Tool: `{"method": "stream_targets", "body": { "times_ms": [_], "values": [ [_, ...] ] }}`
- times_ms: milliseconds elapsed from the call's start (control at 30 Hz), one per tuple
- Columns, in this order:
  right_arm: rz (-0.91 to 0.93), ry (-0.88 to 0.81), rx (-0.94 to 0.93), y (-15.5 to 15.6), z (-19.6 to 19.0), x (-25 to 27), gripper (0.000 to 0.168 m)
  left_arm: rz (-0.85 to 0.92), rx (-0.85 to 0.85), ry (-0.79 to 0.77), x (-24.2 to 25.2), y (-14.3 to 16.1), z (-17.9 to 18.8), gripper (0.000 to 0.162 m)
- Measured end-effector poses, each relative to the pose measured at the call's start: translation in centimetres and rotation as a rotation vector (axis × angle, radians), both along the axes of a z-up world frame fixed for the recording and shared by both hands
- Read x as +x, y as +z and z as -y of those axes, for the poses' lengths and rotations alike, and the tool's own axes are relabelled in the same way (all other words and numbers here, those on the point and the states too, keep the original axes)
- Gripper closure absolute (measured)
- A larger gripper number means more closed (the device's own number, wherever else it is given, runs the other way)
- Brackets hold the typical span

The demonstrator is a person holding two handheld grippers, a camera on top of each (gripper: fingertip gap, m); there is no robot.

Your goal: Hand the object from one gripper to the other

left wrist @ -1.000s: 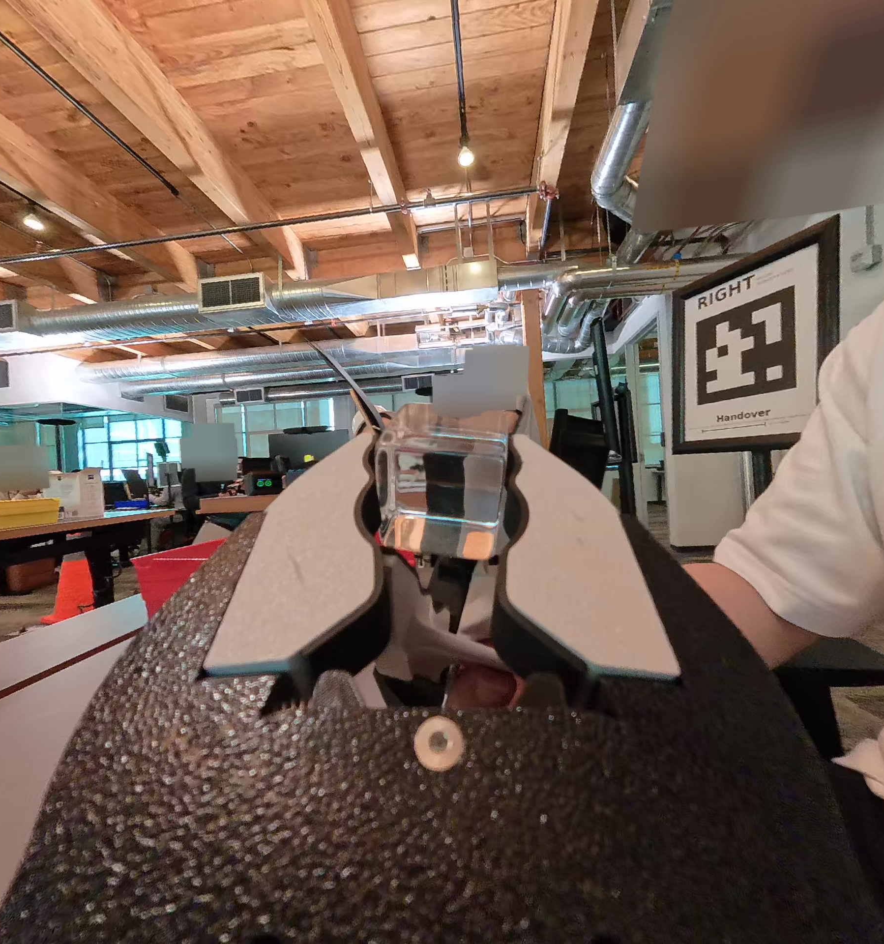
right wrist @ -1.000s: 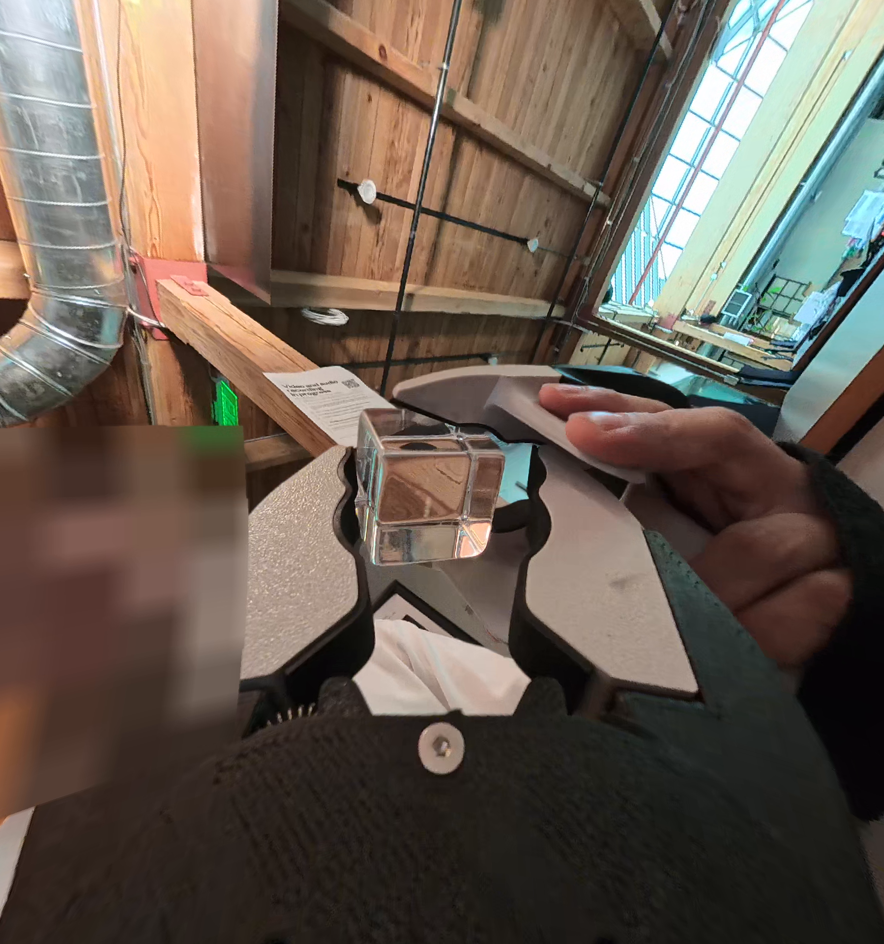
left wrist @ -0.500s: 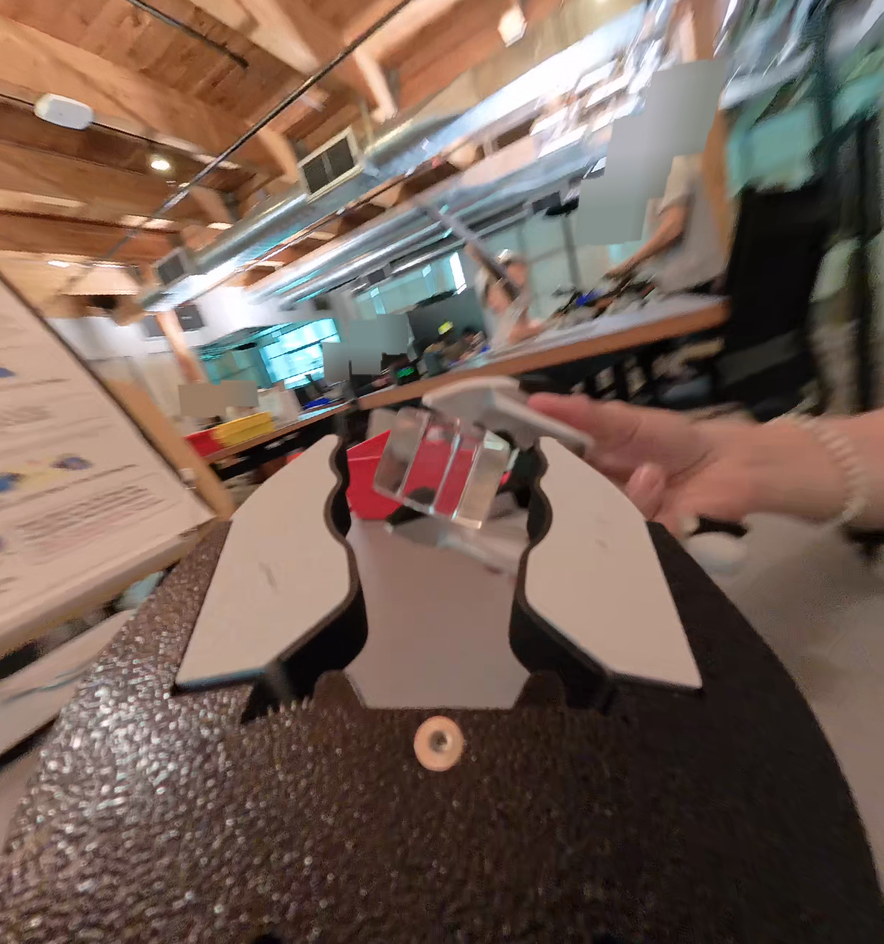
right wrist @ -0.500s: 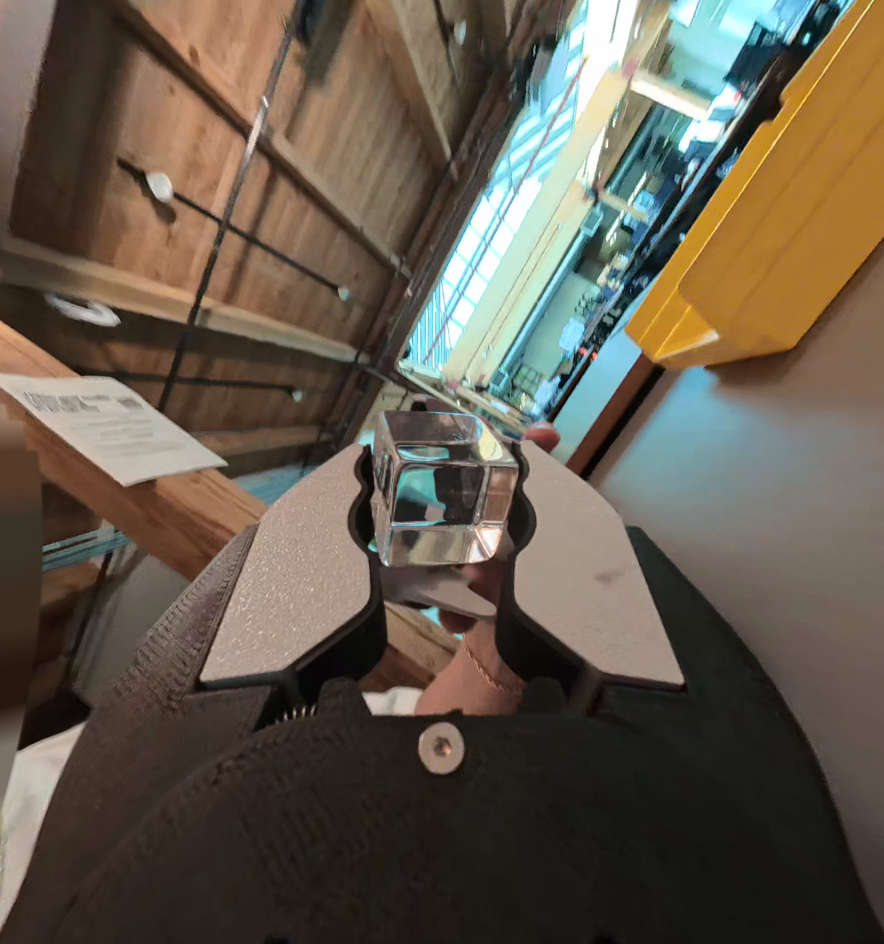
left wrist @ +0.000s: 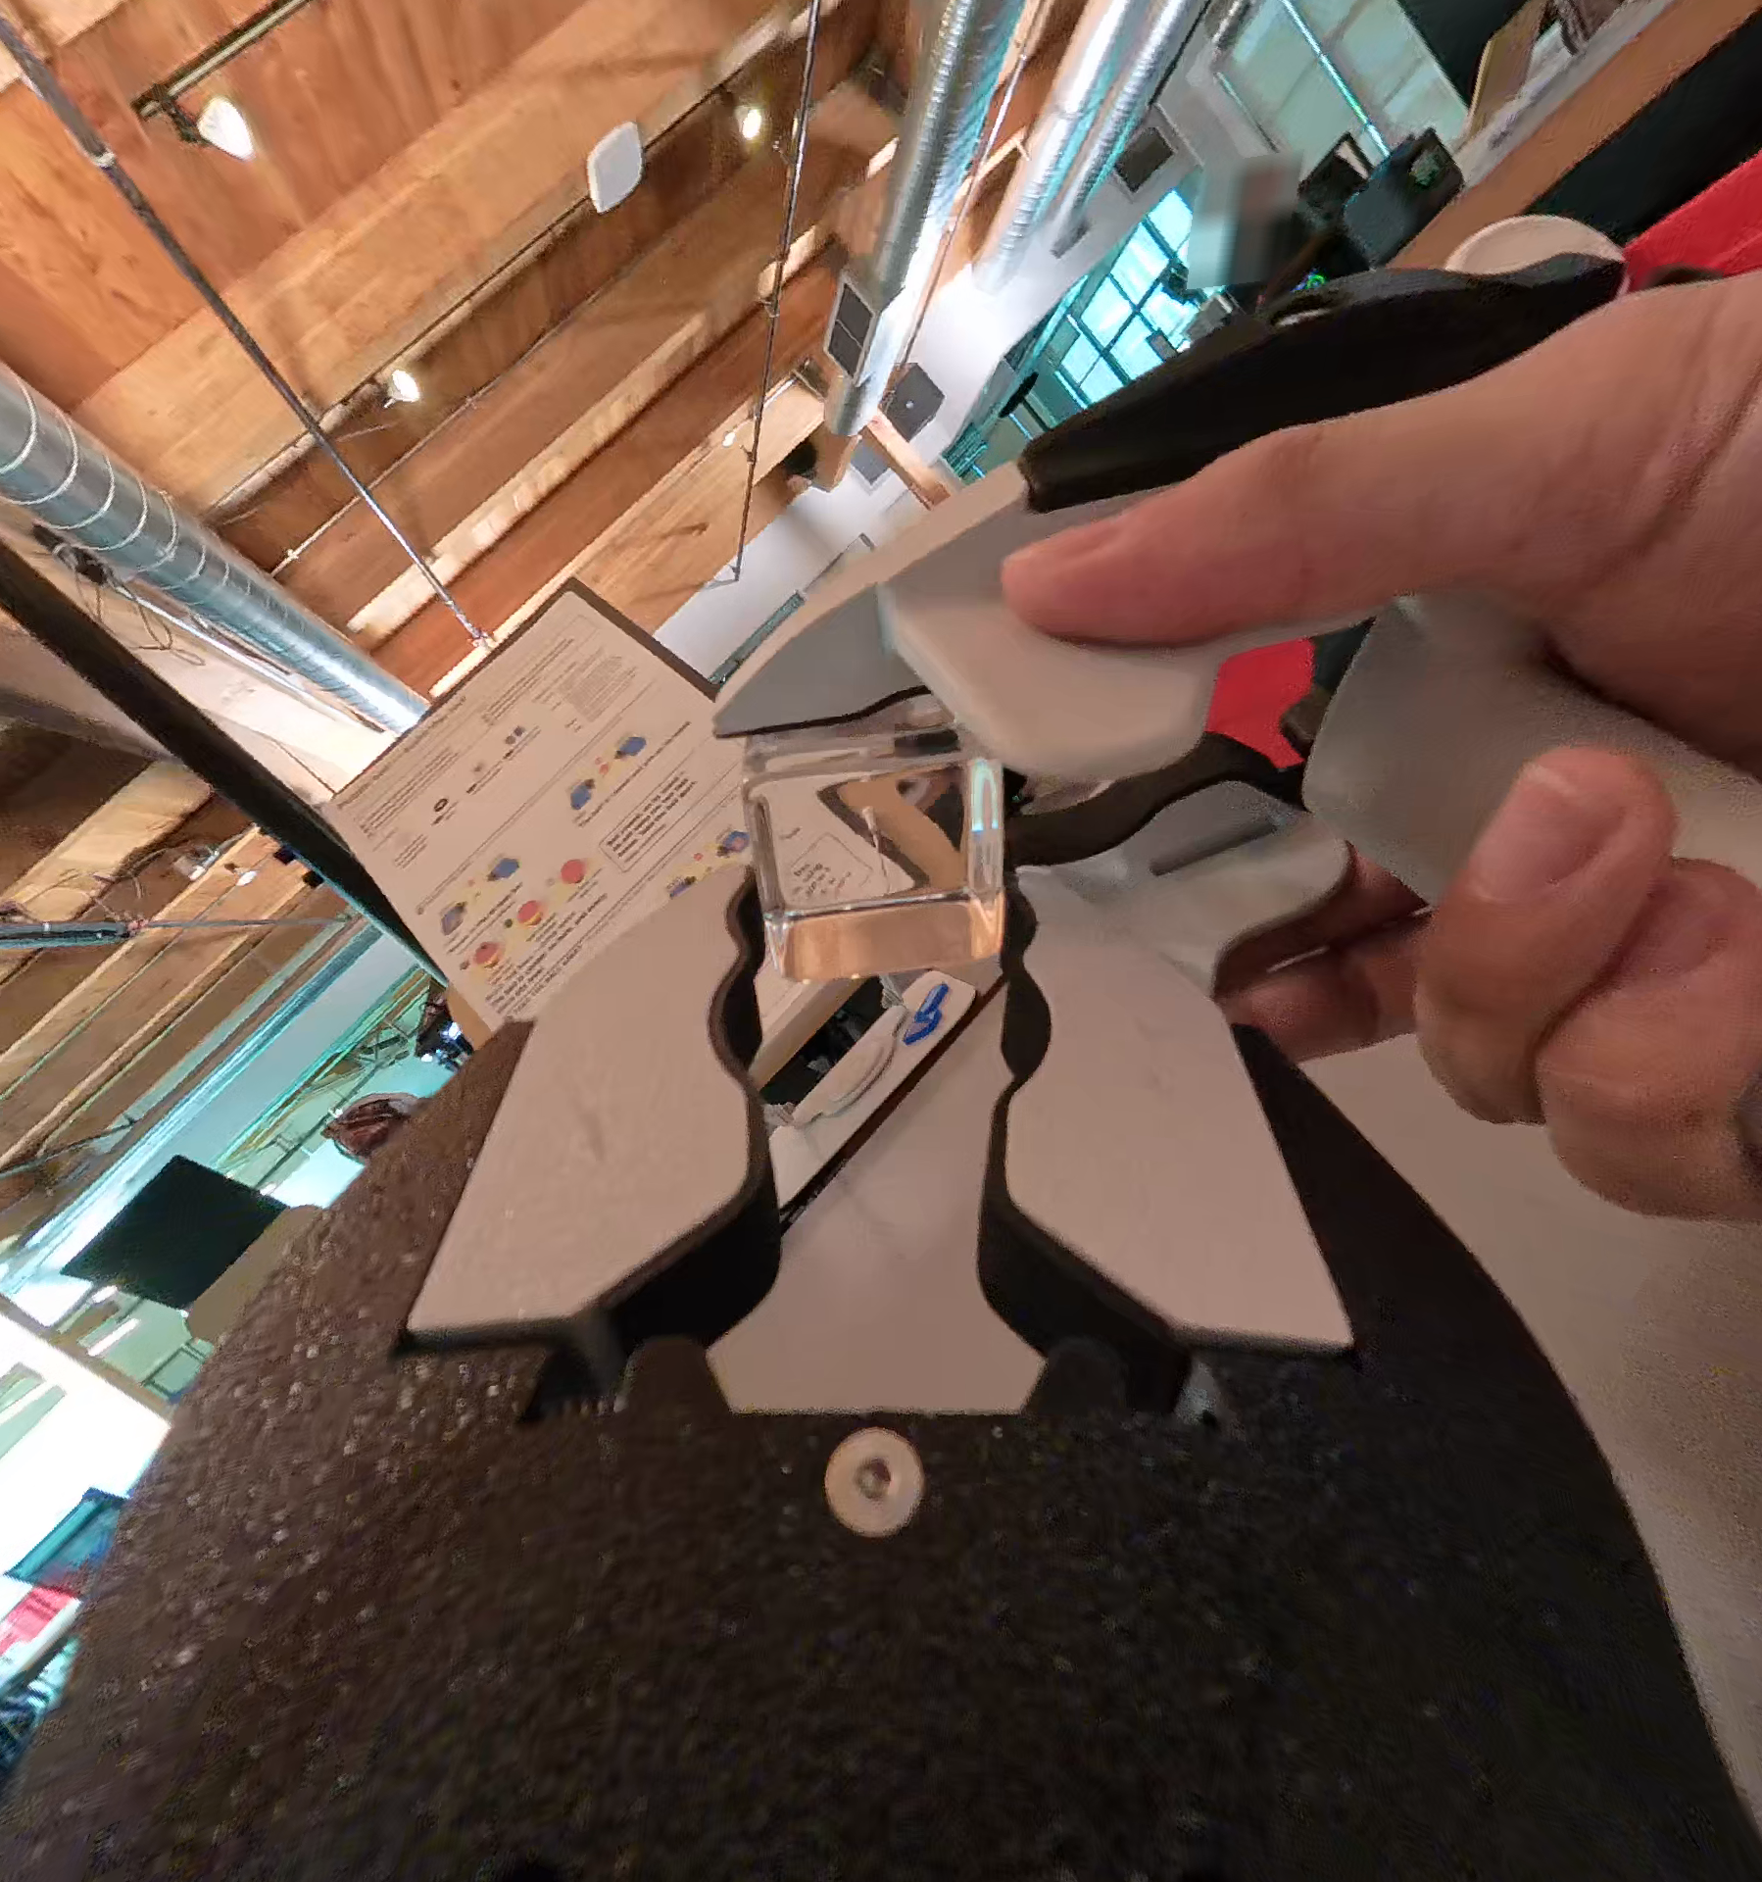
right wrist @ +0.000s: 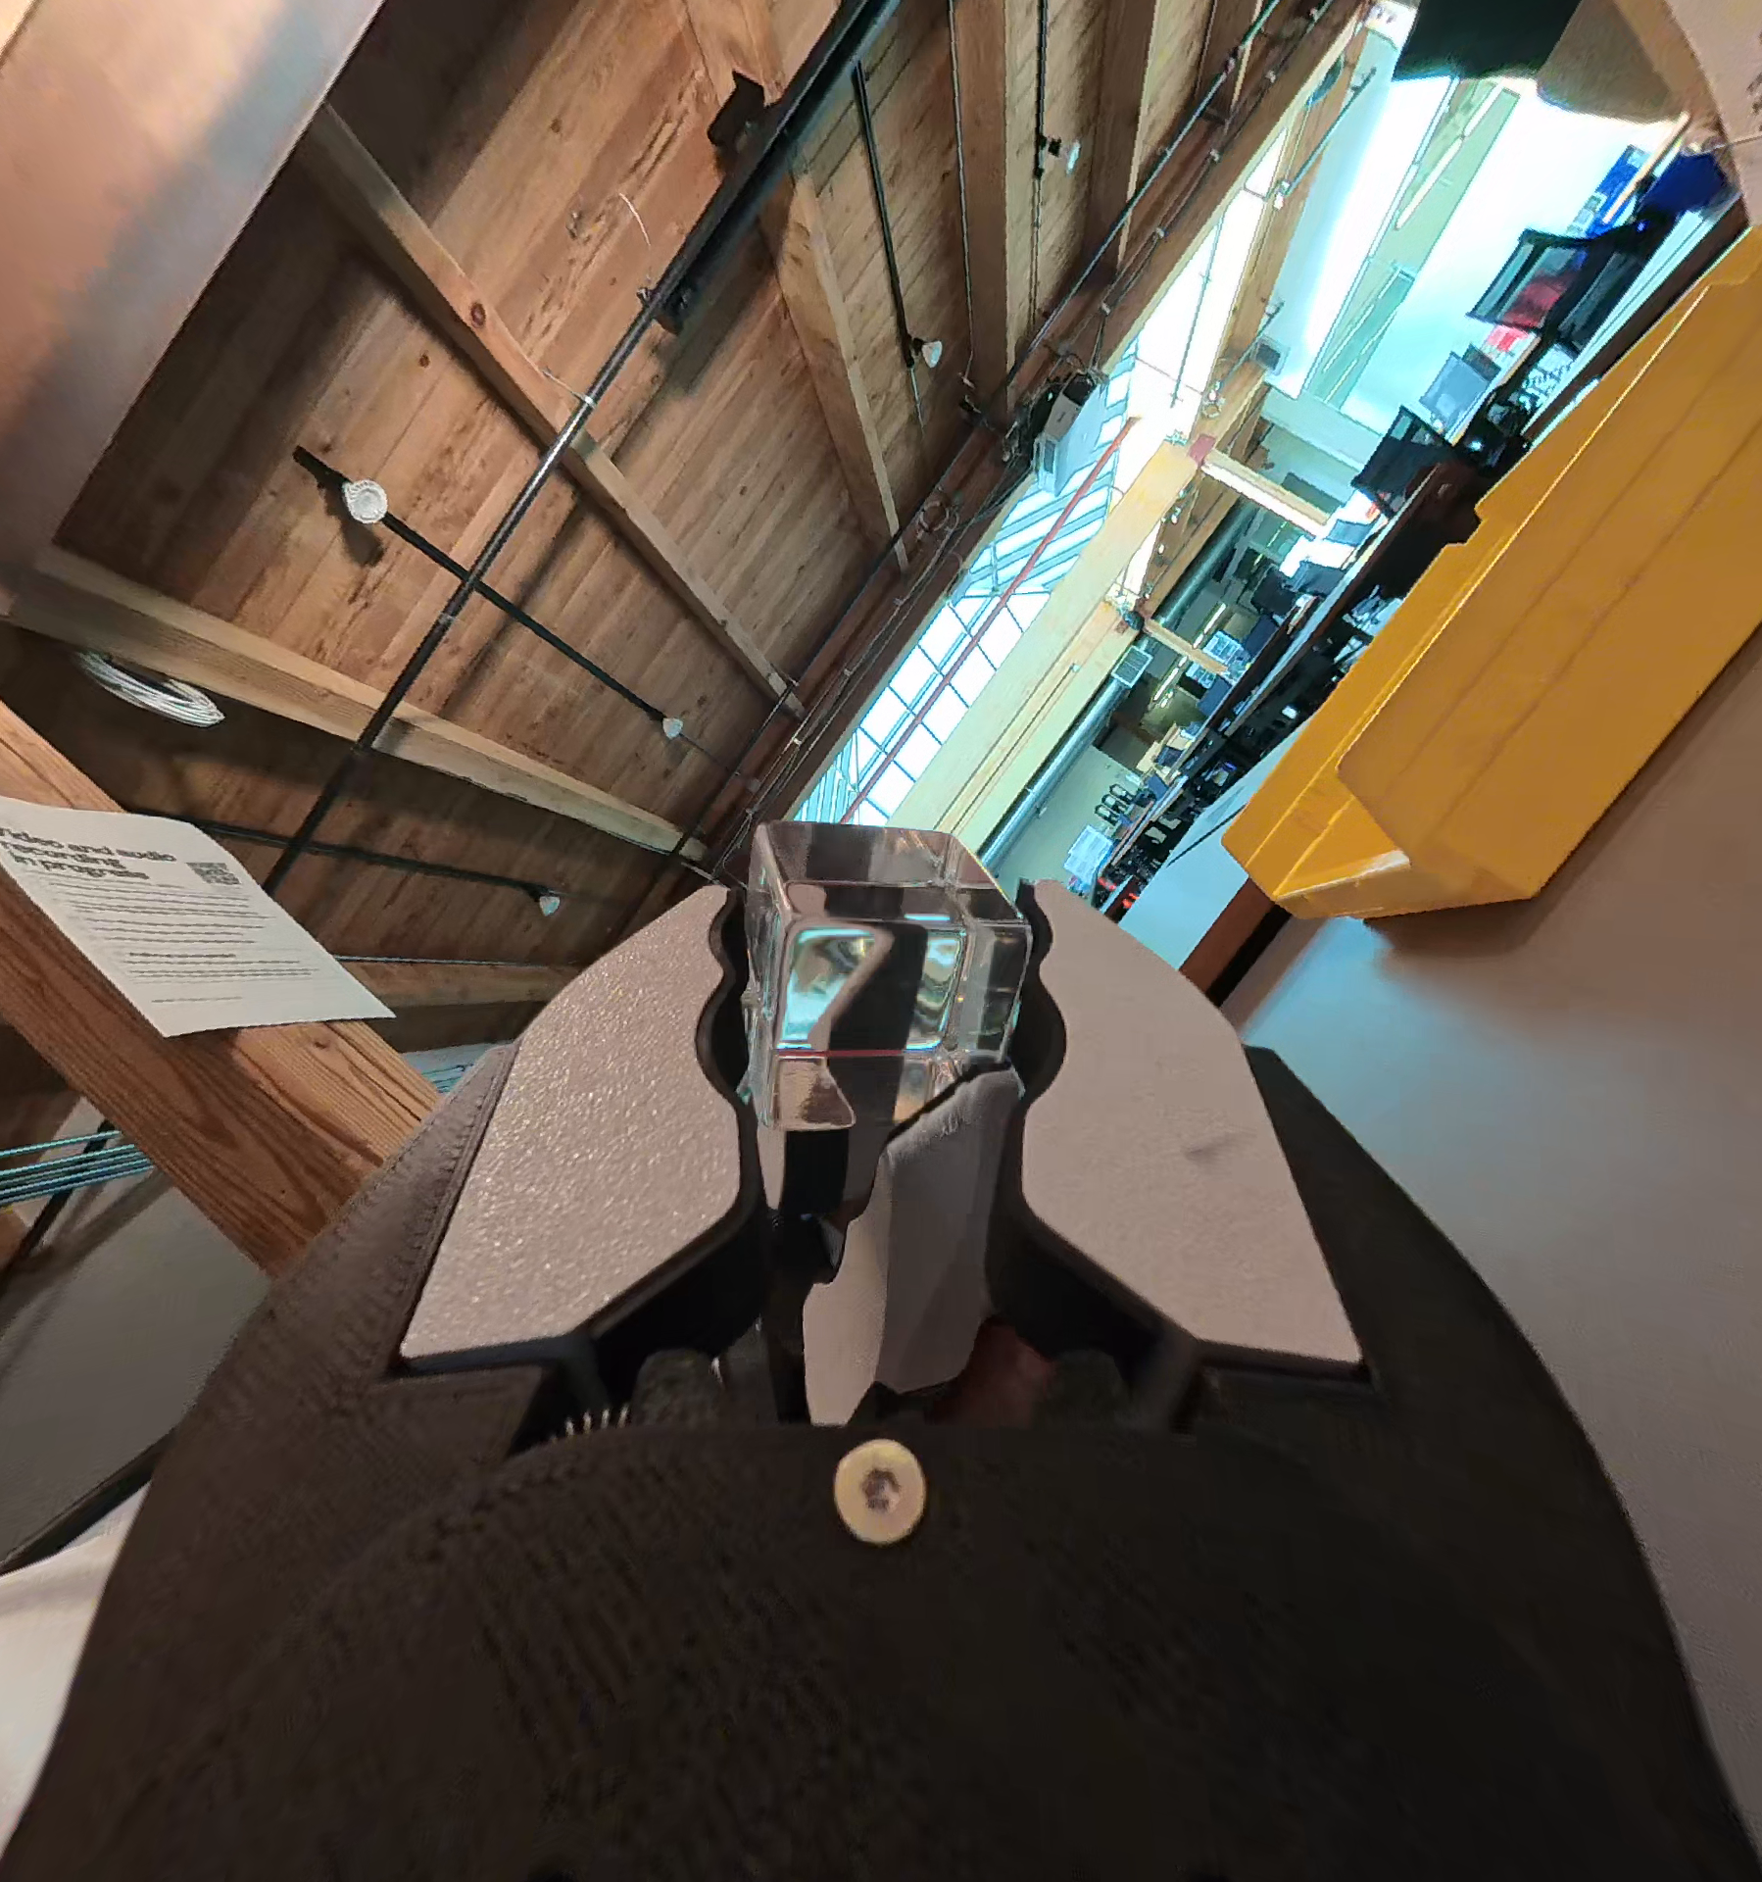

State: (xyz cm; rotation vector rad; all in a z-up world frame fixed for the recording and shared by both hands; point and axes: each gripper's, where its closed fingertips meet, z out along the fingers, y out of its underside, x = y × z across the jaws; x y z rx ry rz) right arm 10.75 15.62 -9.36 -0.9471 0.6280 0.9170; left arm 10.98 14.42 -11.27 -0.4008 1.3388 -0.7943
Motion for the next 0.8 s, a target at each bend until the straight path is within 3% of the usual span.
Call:
{"method": "stream_targets", "body": {
  "times_ms": [200, 267, 333, 433, 567, 800],
  "values": [
    [0.107, -0.034, -0.094, -0.4, -0.2, 0.0, 0.117, -0.056, -0.094, -0.049, 0.2, -0.4, -0.4, 0.119],
    [0.162, -0.010, -0.091, 0.1, 0.0, -0.1, 0.105, -0.104, -0.165, -0.107, 0.3, -0.4, -0.5, 0.119],
    [0.233, 0.008, -0.093, 0.8, 0.5, 0.0, 0.095, -0.177, -0.273, -0.201, 0.4, -0.5, -0.6, 0.119],
    [0.449, 0.025, -0.130, 1.1, 1.6, -0.4, 0.092, -0.425, -0.433, -0.489, -0.2, -1.5, 0.4, 0.119],
    [0.745, 0.083, -0.276, -0.9, 2.6, -1.3, 0.089, -0.649, -0.594, -0.839, -2.7, -1.5, 0.8, 0.119],
    [0.986, 0.114, -0.333, -2.2, 1.8, -4.0, 0.101, -0.804, -0.548, -0.992, -4.7, -2.9, 1.5, 0.119]
  ]
}}
